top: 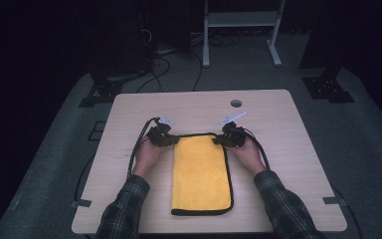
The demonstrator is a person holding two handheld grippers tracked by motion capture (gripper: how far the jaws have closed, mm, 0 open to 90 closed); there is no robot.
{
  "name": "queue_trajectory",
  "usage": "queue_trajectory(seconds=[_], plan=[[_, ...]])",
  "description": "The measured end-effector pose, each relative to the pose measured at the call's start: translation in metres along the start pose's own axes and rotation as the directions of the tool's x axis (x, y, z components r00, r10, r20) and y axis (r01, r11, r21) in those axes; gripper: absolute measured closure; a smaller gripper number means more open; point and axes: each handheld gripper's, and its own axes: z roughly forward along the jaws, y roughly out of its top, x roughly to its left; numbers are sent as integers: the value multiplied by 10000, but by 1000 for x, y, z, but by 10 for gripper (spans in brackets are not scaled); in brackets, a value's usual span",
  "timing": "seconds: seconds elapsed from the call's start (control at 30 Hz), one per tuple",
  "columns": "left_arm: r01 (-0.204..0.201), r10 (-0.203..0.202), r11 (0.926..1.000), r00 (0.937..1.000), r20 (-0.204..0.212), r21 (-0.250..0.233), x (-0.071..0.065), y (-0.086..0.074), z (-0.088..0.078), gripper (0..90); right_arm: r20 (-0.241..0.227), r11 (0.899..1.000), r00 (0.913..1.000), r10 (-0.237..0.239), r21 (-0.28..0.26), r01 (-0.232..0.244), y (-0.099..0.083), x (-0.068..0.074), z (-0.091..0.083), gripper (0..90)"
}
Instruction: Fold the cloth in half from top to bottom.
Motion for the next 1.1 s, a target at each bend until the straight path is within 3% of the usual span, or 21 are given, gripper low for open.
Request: queue_trajectory(seconds=[0.1,0.2,0.43,0.6,0.77,0.9,1.1], plan=[[-114,97,9986,9994,-330,-523,1,6,-5,827,119,10000,9999,-27,-9,27,4,-4,-2,781],[-394,349,9965,9975,-610,-731,1,15,-13,827,263,9993,9996,-106,-363,115,10,-8,-8,780],[-796,600,9843,9903,-1253,-1578,1,38,-40,827,540,9953,9981,-301,-898,349,37,-12,-31,774],[-924,788,9781,9937,-793,-1865,-4,35,-54,827,-20,9886,9997,-253,-1484,248,36,-9,-47,771],[-1107,1064,9716,9938,-316,-2091,-16,24,-64,826,-375,9867,9984,-434,-1585,369,22,1,-52,771],[-1002,1049,9660,9945,71,-2385,-26,15,-73,826,-742,9820,9954,-606,-1834,462,10,12,-59,767],[-819,996,9648,9933,592,-2499,-43,-2,-80,826,-953,9819,9916,-875,-1762,698,-2,25,-65,764]])
